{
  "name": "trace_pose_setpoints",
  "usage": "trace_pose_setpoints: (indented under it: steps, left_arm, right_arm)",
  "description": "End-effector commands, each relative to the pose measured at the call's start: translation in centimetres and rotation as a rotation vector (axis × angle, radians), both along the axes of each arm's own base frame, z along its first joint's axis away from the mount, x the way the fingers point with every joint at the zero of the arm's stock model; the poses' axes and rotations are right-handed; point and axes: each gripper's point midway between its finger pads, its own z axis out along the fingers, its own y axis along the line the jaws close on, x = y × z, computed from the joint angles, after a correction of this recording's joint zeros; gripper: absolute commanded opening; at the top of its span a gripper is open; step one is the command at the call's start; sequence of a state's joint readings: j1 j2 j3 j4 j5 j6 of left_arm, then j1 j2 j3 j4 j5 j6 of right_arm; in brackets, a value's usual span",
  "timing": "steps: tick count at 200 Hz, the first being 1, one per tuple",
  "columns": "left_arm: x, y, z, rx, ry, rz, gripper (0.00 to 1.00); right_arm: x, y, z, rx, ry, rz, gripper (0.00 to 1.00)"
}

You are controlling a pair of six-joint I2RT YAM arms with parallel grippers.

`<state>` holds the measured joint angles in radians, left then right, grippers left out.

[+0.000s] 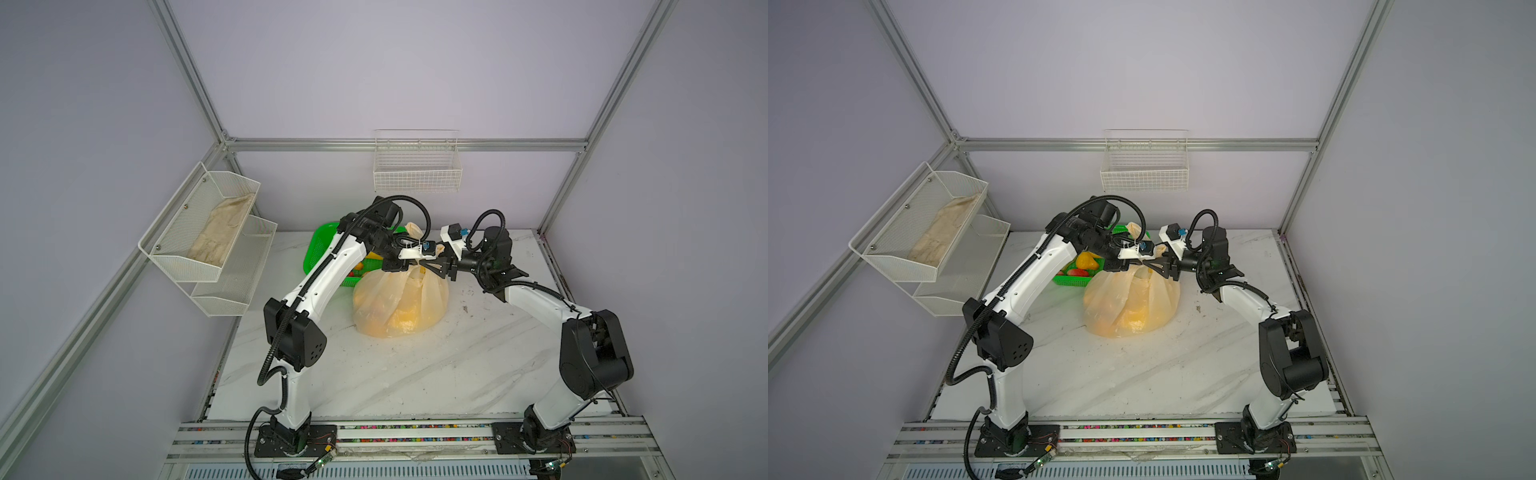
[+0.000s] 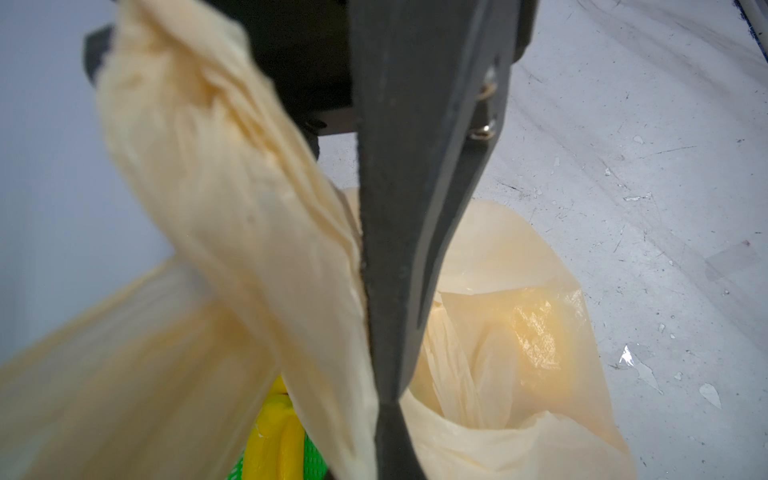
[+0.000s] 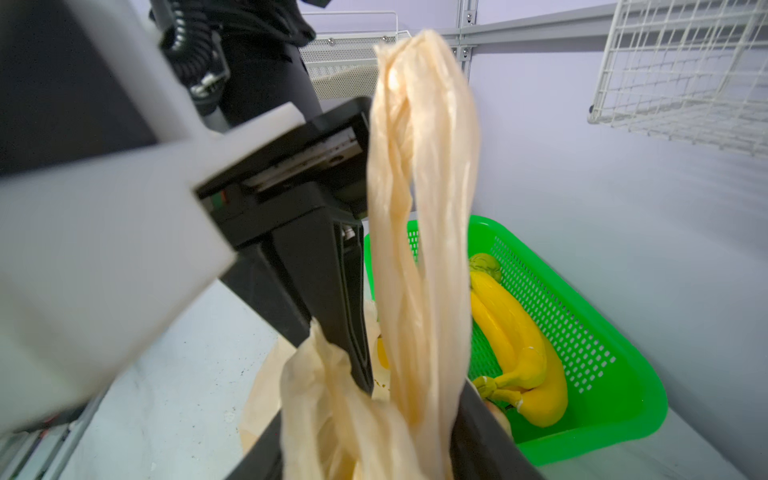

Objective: Place the fake fruits into the plastic bag and tie a complex knot

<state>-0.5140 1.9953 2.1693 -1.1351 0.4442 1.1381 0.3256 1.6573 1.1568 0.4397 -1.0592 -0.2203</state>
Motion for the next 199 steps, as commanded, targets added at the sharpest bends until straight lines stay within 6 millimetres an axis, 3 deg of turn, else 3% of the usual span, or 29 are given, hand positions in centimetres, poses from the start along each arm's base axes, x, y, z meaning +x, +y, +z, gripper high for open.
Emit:
trace_pose_setpoints:
  steps: [1, 64, 156, 199]
  left_arm:
    - [0.3, -0.7, 3.4, -0.054, -0.087, -0.021, 0.00]
    - [0.7, -1.0, 3.2, -0.057, -0.089, -0.021, 0.00]
    - [0.9, -1.0, 3.7, -0.067, -0.095, 0.001, 0.00]
    - [0.2, 0.3, 4.5, -0.081, -0.089, 0.053, 0.26]
  right_arm:
    - [-0.2, 0.3, 1.7, 0.028, -0.060, 0.021, 0.45]
    - [-0.2, 0.3, 1.6, 0.035, -0.051, 0.020, 0.44]
    - [0.0, 0.3, 1.0, 0.012, -0.042, 0.015, 0.02]
    - [0.5, -0.1, 1.1, 0.004, -0.056, -0.034, 0.00]
